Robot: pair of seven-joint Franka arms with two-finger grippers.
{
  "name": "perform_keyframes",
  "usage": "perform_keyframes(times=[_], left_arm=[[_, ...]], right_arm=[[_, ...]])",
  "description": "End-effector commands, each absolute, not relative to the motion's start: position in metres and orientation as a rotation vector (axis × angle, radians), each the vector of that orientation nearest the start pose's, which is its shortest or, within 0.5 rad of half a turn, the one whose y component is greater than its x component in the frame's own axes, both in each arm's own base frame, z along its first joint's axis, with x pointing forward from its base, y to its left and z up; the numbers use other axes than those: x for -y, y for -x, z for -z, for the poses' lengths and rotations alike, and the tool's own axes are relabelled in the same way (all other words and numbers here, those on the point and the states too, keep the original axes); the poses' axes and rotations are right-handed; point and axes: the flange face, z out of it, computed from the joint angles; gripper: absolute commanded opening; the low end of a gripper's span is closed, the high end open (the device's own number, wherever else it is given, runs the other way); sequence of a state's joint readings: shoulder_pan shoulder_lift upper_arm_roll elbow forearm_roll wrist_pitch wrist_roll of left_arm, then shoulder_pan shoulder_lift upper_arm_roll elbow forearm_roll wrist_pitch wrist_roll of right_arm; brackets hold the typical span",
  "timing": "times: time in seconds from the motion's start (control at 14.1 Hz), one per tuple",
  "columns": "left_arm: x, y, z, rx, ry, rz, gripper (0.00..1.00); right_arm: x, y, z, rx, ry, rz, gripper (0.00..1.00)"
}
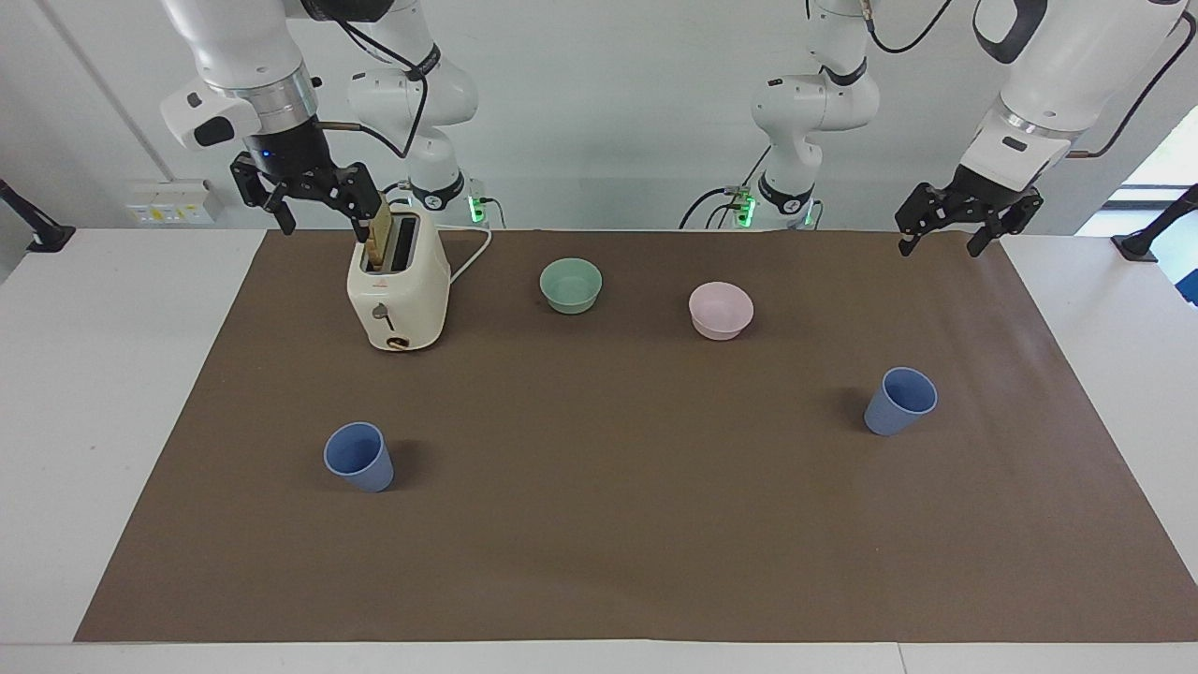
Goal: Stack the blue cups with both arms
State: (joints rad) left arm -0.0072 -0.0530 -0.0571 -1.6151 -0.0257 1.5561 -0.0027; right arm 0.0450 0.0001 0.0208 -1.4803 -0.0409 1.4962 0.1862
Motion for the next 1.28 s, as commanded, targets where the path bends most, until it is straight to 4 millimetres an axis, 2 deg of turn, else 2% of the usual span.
perform_keyframes(times=[0.0,1.2], left_arm=[[0.0361,-0.5266,-0.6319,-0.078,3.157,-0.018,1.0],[0.0377,-0.5271,-0.6324,-0.075,3.157,-0.009,1.0]], right_arm=[[-0.0304,-0.5486,-0.6619,-0.195,3.147,0.029,1.0],[-0.0304,-0.549,-0.6606,-0.173,3.148,0.034,1.0]])
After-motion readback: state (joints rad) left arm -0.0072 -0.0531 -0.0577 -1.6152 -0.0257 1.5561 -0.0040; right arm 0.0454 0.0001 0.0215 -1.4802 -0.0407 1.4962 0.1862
